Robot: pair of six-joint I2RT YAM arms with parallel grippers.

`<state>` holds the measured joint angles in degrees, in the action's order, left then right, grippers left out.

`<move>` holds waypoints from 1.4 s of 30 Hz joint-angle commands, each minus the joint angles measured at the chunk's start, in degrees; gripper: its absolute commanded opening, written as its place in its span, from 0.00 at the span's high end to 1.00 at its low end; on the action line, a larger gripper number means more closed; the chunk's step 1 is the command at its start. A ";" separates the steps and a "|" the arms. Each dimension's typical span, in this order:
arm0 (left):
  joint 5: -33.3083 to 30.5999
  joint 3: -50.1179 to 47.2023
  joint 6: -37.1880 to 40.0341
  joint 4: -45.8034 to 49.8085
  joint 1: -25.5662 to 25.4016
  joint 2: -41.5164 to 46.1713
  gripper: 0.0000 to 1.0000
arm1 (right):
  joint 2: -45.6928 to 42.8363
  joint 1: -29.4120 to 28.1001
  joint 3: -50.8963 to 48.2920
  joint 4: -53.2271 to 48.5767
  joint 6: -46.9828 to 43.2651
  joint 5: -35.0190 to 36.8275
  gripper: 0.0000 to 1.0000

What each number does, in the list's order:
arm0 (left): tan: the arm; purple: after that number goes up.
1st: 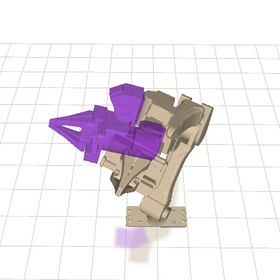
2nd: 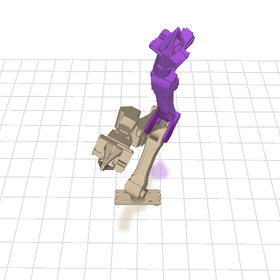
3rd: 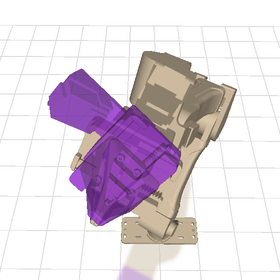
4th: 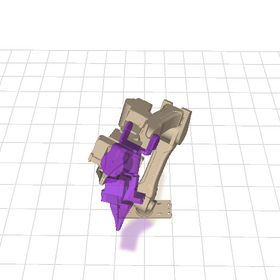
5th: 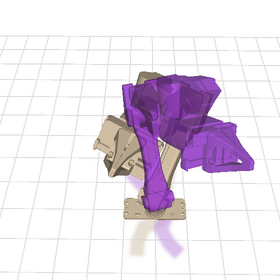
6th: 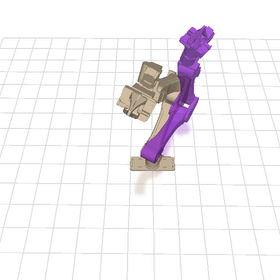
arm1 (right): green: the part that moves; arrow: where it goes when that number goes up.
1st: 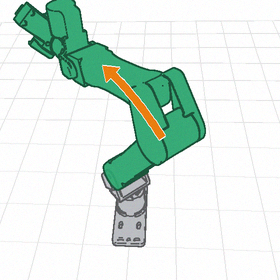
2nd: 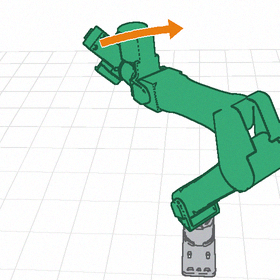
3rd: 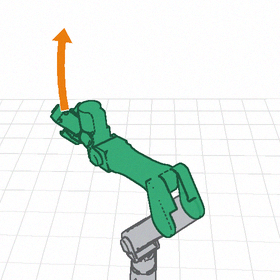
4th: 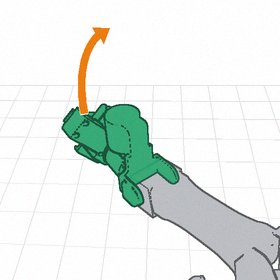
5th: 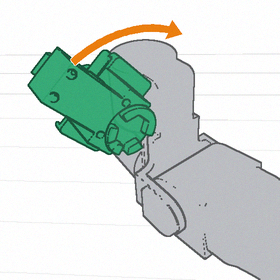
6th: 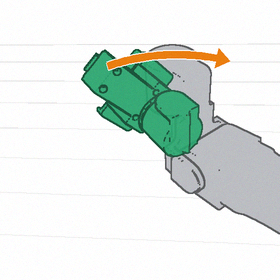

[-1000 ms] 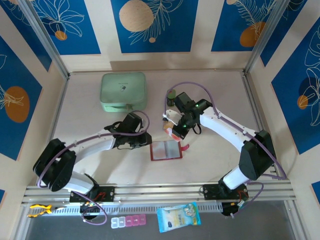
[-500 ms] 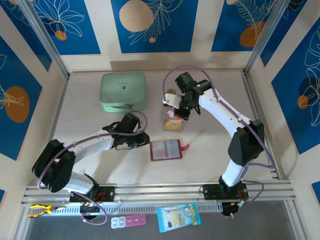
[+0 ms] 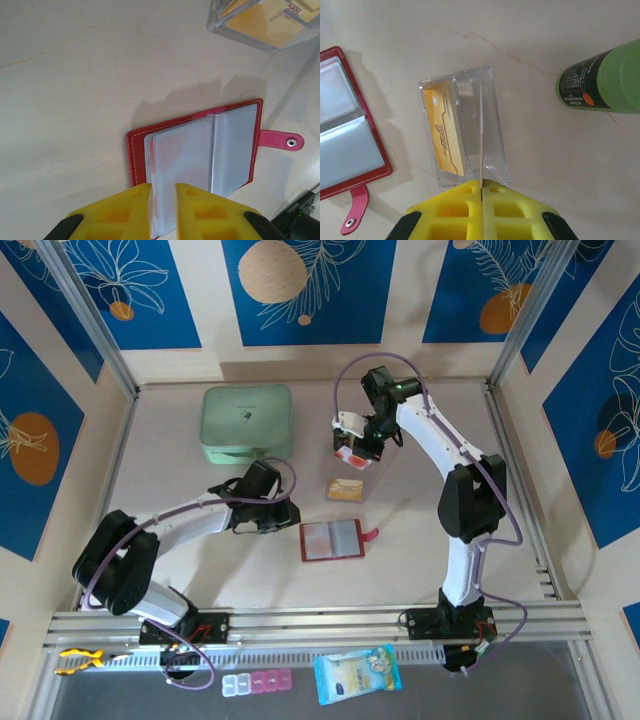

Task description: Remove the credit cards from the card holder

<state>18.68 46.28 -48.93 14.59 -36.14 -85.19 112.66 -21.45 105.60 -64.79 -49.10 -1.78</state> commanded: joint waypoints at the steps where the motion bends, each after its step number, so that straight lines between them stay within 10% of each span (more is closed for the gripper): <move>1: 1.71 1.44 1.42 1.76 0.89 -1.16 0.82 | 2.44 0.47 3.98 -4.26 -3.23 -4.62 1.00; 31: 2.15 -4.17 1.29 2.90 3.23 4.75 0.81 | 14.87 -1.35 7.78 -7.48 -7.52 -4.71 1.00; 42: 2.59 -4.74 0.76 2.37 3.19 5.35 0.81 | 9.54 -1.17 6.83 -2.15 -4.45 -3.99 0.85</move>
<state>19.97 41.93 -47.94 16.12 -33.58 -81.08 126.72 -22.70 112.40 -69.34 -54.85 -4.93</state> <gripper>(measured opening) 0.188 0.151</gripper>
